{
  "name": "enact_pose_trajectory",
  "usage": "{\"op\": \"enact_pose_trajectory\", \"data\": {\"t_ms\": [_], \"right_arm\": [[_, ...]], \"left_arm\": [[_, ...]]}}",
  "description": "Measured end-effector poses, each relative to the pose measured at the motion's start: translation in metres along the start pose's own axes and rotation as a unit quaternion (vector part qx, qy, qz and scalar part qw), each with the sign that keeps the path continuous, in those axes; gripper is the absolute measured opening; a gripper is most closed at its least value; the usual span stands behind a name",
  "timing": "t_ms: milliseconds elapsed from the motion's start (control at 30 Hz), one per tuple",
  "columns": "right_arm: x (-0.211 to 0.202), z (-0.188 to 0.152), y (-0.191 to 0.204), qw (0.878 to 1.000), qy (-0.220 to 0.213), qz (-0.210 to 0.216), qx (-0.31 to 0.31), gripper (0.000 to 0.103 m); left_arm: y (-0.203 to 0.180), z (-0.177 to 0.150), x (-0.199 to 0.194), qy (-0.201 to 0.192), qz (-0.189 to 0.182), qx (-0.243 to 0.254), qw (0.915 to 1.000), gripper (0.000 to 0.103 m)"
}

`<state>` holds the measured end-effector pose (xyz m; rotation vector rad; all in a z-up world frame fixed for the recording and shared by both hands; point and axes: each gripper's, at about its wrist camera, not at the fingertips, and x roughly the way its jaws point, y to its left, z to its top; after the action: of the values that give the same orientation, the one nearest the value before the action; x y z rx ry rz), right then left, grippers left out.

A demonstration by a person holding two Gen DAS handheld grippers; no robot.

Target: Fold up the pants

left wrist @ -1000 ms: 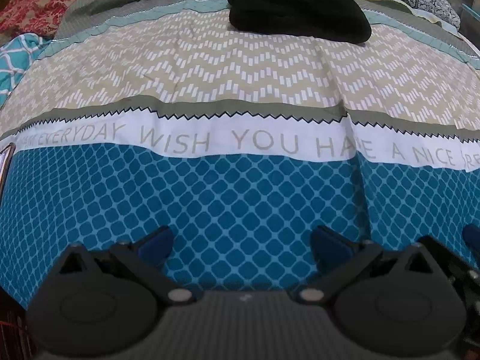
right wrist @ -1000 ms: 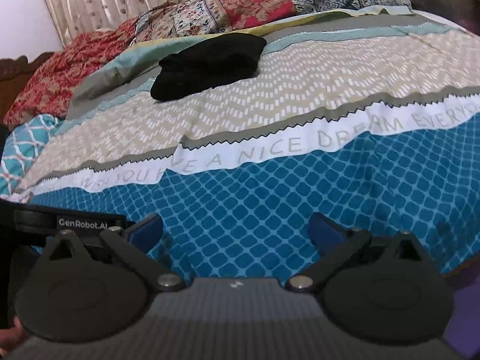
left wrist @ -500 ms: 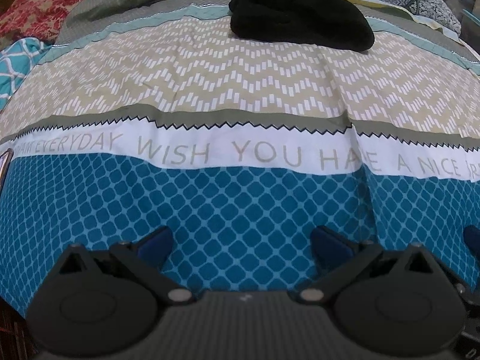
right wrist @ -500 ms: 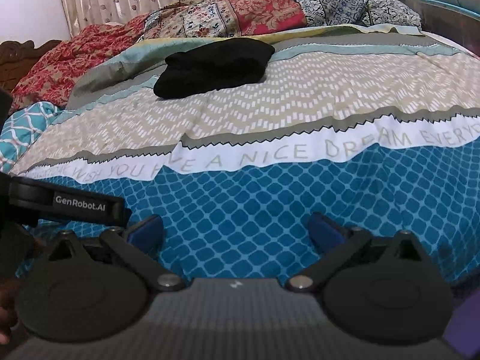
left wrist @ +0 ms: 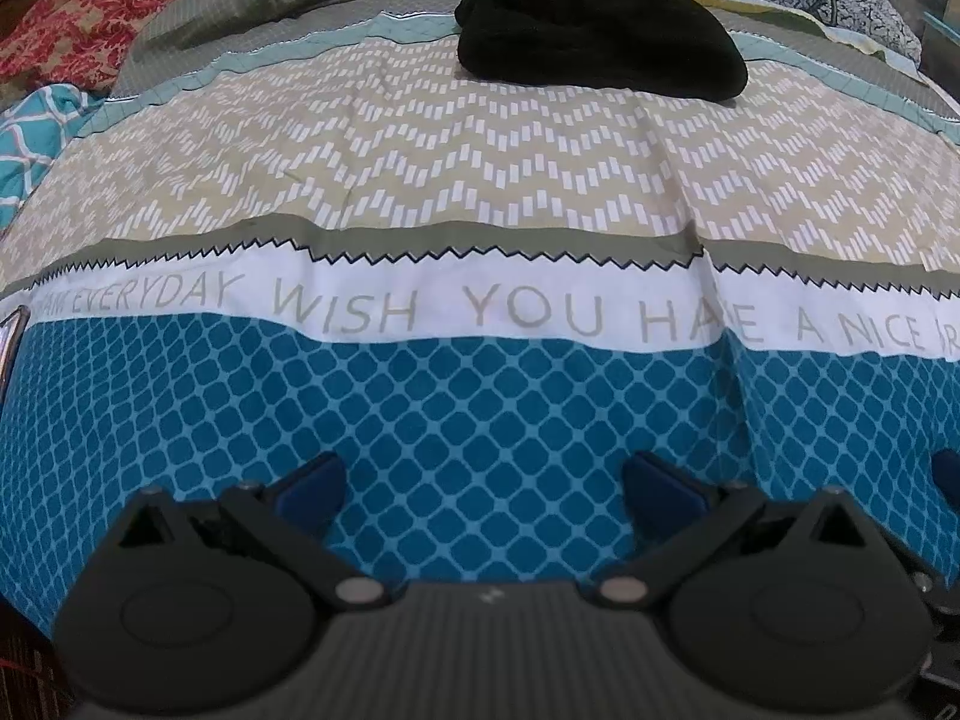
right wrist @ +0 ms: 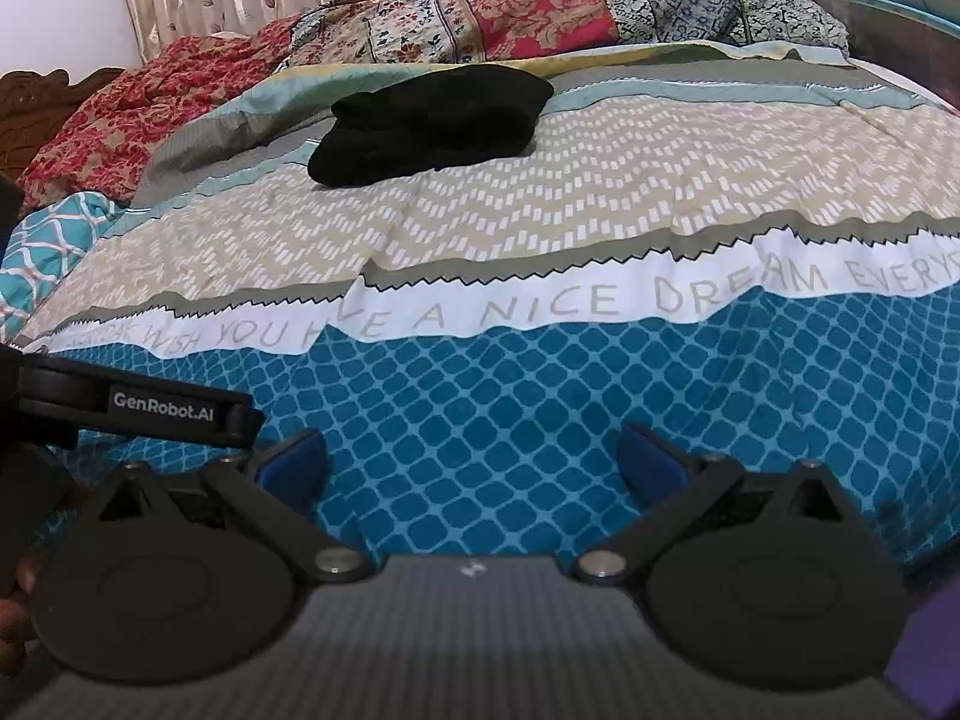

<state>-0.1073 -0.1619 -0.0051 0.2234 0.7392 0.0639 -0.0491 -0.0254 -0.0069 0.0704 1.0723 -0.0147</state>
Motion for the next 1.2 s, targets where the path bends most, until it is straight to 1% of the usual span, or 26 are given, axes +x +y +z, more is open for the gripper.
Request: {"op": "enact_pose_trajectory", "data": {"t_ms": [533,667,767,867,967,1033,1200], "right_arm": [[-0.002,0.000,0.000,1.000,0.001,0.004,0.005,0.103],[-0.002,0.001,0.000,1.000,0.003,0.003,0.002,0.103],[-0.005,0.004,-0.001,1.000,0.013,0.005,0.008,0.103],[-0.012,0.007,0.000,1.000,0.022,0.005,0.018,0.103],[-0.022,0.011,-0.002,0.999,0.020,0.004,0.035,0.103],[-0.032,0.018,-0.003,0.999,0.006,-0.004,0.041,0.103],[-0.055,0.043,-0.008,0.997,-0.029,-0.002,0.070,0.103]], "left_arm": [[0.001,0.001,0.005,-0.011,-0.008,0.003,0.9999,0.103],[0.003,0.003,0.005,-0.001,-0.013,0.004,0.9999,0.103],[0.005,0.004,-0.001,0.004,-0.012,0.002,0.9999,0.103],[0.007,0.002,-0.014,-0.011,0.001,0.007,0.9999,0.103],[0.008,0.002,-0.030,-0.033,0.016,0.015,0.9992,0.103],[0.009,0.003,-0.044,-0.054,0.022,0.017,0.9981,0.103],[0.006,0.008,-0.071,-0.097,0.037,0.024,0.9943,0.103]]}}
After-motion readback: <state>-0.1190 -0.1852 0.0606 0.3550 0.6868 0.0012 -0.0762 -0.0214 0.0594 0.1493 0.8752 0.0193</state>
